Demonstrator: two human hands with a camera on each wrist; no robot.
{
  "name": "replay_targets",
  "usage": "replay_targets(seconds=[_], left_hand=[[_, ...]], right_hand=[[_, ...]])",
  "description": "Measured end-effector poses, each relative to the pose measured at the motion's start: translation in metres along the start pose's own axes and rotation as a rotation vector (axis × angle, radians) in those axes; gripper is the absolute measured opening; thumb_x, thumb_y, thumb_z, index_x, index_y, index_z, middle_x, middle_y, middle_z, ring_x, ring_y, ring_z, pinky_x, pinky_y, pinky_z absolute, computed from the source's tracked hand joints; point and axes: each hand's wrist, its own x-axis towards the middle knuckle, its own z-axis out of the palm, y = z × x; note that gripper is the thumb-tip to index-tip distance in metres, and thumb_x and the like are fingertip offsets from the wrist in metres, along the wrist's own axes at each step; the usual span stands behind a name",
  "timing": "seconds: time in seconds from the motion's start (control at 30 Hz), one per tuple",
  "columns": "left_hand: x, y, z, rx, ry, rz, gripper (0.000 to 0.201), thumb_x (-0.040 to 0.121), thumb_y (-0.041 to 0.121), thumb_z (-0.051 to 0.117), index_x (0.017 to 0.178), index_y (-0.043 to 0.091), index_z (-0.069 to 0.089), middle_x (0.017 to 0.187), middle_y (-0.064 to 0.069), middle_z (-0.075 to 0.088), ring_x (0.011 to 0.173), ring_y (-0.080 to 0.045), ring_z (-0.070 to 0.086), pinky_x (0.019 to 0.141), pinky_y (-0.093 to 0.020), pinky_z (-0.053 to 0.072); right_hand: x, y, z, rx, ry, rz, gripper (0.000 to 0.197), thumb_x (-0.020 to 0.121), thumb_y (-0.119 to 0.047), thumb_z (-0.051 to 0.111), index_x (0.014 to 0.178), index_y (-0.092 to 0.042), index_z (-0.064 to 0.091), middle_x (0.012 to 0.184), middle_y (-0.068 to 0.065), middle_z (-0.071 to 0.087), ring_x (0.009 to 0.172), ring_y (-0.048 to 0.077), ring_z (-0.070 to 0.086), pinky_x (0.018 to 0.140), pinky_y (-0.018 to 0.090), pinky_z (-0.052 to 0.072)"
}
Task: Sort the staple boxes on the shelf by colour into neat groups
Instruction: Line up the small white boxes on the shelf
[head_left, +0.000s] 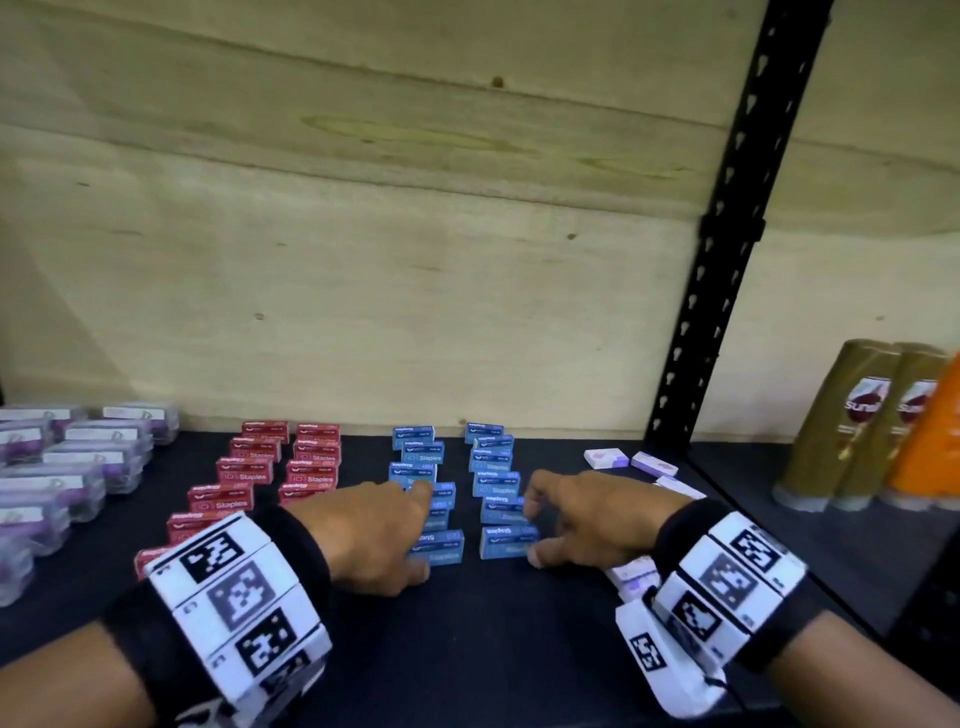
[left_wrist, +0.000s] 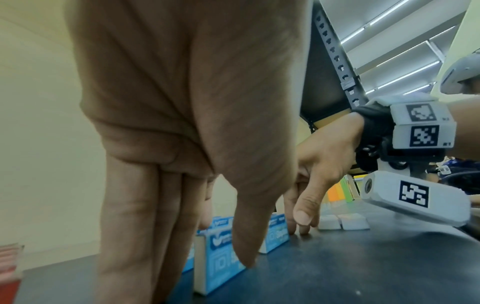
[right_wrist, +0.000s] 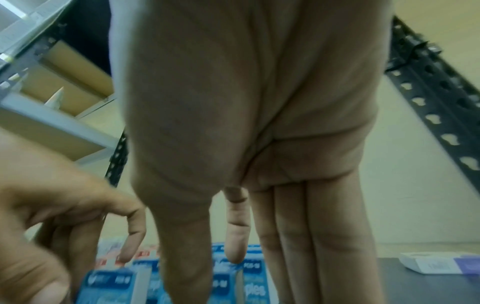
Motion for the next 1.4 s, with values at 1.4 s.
replay_targets(seconds=[1.4], left_hand=[[0.283, 0.139, -0.089, 0.079, -0.123, 0.414, 0.057, 0.082, 0.047, 0.075, 0.120, 0.007, 0.063, 0.111, -0.011, 0.068, 0.097, -0.029, 0.065, 0.081, -0.037, 0.054]], right_hand=[[0.103, 0.201, -0.058, 0.126, -0.077, 0.450, 0.034, 0.071, -0.028, 0.085, 0.099, -0.011, 0.073, 0.092, 0.001, 0.072, 0.089, 0.018, 0.066, 0.079, 0.030, 0.054]])
